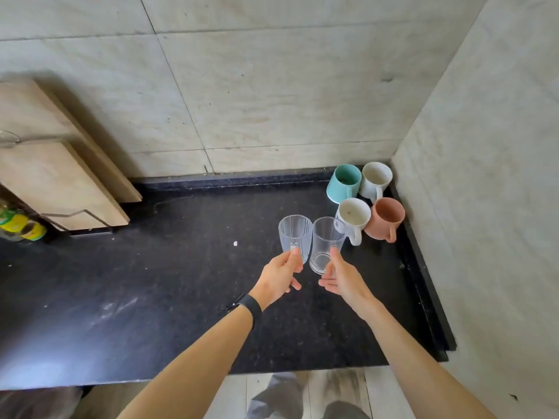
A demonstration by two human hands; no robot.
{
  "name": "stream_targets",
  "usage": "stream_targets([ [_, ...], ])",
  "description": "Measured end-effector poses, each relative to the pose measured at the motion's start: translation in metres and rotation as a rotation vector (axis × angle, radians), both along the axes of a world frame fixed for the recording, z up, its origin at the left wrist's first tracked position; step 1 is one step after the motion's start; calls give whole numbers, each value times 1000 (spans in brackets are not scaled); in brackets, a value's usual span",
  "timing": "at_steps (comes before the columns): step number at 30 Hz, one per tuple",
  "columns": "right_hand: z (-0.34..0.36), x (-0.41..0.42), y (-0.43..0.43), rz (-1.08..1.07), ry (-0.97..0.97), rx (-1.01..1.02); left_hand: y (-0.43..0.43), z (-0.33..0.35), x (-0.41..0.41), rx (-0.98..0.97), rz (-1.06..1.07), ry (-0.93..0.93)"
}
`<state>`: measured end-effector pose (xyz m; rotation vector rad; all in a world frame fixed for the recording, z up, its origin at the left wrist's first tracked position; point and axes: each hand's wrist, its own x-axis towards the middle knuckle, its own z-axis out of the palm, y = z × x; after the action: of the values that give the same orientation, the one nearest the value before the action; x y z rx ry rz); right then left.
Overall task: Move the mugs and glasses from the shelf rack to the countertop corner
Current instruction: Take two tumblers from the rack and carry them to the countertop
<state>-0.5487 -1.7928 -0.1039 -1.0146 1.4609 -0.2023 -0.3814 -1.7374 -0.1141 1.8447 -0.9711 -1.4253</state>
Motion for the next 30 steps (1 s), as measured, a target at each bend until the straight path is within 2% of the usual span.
stream_targets([
  [8,-53,36,-53,-85,64,25,-49,-54,28,130,23,22],
  [14,-77,52,-97,-147,27,-80,-95,-74,29,105,65,36],
  [19,-85,63,-140,-138,-16,-121,-137,-78,32,44,26,-91],
  [22,-85,70,-161,-100,14,-157,-158,-80,38,-17,-17,-195],
  [30,-84,87,-191,-13,102,-218,-183,-81,40,-67,-26,-313],
])
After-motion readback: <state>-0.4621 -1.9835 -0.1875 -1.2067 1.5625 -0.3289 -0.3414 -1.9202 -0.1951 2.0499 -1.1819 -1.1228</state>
